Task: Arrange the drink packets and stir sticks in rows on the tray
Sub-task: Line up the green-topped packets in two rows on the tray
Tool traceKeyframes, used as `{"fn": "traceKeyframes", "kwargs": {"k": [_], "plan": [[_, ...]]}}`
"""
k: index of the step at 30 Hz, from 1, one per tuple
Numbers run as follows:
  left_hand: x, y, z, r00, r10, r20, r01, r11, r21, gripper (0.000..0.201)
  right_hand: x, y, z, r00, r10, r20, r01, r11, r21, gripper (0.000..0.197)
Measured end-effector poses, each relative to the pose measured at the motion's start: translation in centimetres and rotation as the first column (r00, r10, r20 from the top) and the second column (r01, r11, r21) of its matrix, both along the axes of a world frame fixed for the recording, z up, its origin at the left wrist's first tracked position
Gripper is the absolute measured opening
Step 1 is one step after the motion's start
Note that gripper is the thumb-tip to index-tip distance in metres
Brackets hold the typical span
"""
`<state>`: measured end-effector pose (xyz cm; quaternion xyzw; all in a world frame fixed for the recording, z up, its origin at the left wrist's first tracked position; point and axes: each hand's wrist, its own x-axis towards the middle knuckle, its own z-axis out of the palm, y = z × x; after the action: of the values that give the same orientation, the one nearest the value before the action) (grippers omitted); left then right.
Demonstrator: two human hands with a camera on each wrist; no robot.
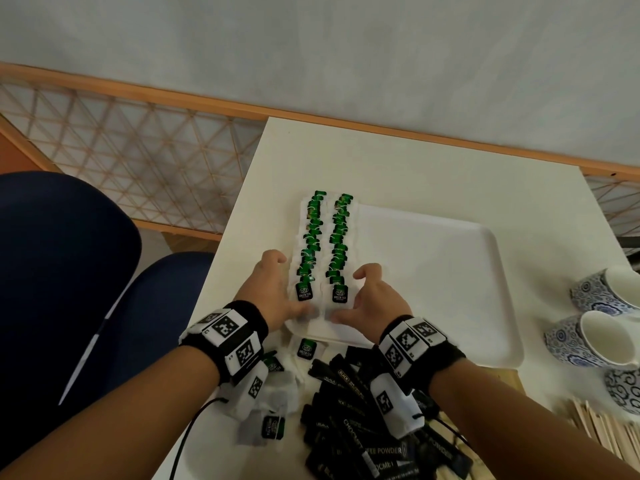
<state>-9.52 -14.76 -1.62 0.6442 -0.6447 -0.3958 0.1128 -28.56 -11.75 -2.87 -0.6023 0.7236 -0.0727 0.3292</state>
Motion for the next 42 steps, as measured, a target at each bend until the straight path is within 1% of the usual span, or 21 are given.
{"fn": "traceKeyframes", "kwargs": {"k": [1,3,6,7,9,12,14,18,24,26,27,28,29,30,32,33,34,36,38,41,42], "plan": [[0.0,0.2,0.0,1.0,-0.022,0.006,0.022,0.999,0.026,0.095,0.0,0.0,-0.1,1.0,-0.016,0.01,0.016,1.0,-0.001,0.079],[0.0,0.3,-0.2,0.998,-0.065,0.023,0.064,0.997,0.052,0.098,0.0,0.0,-0.2,0.999,-0.041,0.031,0.041,0.999,0.001,0.088],[-0.1,0.1,-0.8,0.997,-0.066,0.048,0.062,0.995,0.078,0.084,-0.3,-0.1,-0.5,0.997,-0.05,0.051,0.047,0.998,0.047,0.11],[-0.1,0.0,-0.9,0.997,-0.061,0.044,0.057,0.995,0.083,0.079,-0.5,-0.2,-0.5,0.997,-0.047,0.06,0.043,0.997,0.07,0.112],[-0.4,-0.2,-1.1,0.997,-0.066,0.032,0.063,0.995,0.073,0.071,-0.5,-0.5,-0.5,0.996,-0.02,0.092,0.011,0.995,0.097,0.103],[-0.7,-0.5,-1.0,0.994,-0.103,0.031,0.102,0.994,0.036,0.067,0.0,-0.6,-0.5,0.989,0.026,0.147,-0.036,0.997,0.072,0.08],[-0.7,-0.7,-1.0,0.993,-0.109,0.032,0.109,0.994,0.025,0.067,0.2,-0.7,-0.7,0.985,0.026,0.17,-0.036,0.998,0.058,0.075],[-0.4,-0.9,-1.3,0.996,-0.093,0.005,0.093,0.995,0.032,0.075,0.2,-0.8,-0.9,0.978,0.015,0.21,-0.024,0.999,0.039,0.074],[-0.4,-1.1,-1.7,0.996,-0.092,-0.004,0.093,0.995,0.045,0.083,0.2,-0.8,-0.8,0.979,0.041,0.201,-0.048,0.998,0.032,0.074],[-0.1,-1.1,-1.6,0.997,-0.083,-0.001,0.083,0.995,0.048,0.09,0.0,-0.8,-0.6,0.98,0.025,0.195,-0.034,0.999,0.041,0.08],[0.3,-0.9,-1.5,0.997,-0.072,0.007,0.071,0.996,0.048,0.093,-0.2,-0.8,-0.4,0.984,0.009,0.177,-0.018,0.999,0.046,0.087],[0.8,-0.7,-1.2,0.998,-0.058,0.018,0.058,0.997,0.041,0.091,-0.5,-0.7,-0.2,0.988,-0.014,0.154,0.007,0.999,0.046,0.095],[1.5,-0.4,-0.9,0.999,-0.039,0.028,0.039,0.999,0.028,0.083,-0.7,-0.4,0.1,0.991,-0.031,0.131,0.027,0.999,0.035,0.1],[2.3,0.1,-0.5,0.999,-0.025,0.035,0.025,1.0,0.012,0.072,-0.8,0.0,0.3,0.994,-0.035,0.108,0.034,0.999,0.009,0.094],[4.0,1.6,0.2,0.998,-0.034,0.056,0.035,0.999,-0.02,0.042,-1.0,1.1,0.9,0.997,0.002,0.076,0.003,0.998,-0.067,0.065],[4.8,2.5,0.5,0.995,-0.057,0.076,0.06,0.998,-0.037,0.031,-0.9,1.6,1.3,0.997,0.05,0.062,-0.044,0.994,-0.098,0.05],[5.5,3.5,0.7,0.992,-0.084,0.093,0.089,0.995,-0.051,0.023,-0.6,2.2,1.7,0.993,0.113,0.032,-0.109,0.988,-0.108,0.036],[6.8,5.8,0.8,0.986,-0.127,0.106,0.133,0.99,-0.05,0.02,0.3,3.0,2.1,0.969,0.244,-0.043,-0.246,0.967,-0.072,0.019],[7.5,8.0,0.6,0.982,-0.154,0.105,0.157,0.987,-0.025,0.02,1.5,3.7,2.2,0.94,0.334,-0.069,-0.336,0.942,-0.018,0.015],[7.8,10.5,0.0,0.977,-0.188,0.098,0.188,0.982,0.011,0.02,3.2,4.3,2.1,0.899,0.425,-0.105,-0.428,0.904,-0.004,0.023],[7.6,11.1,-0.1,0.976,-0.191,0.103,0.19,0.982,0.014,0.025,3.7,4.3,2.0,0.887,0.446,-0.118,-0.45,0.893,-0.003,0.027]]}}
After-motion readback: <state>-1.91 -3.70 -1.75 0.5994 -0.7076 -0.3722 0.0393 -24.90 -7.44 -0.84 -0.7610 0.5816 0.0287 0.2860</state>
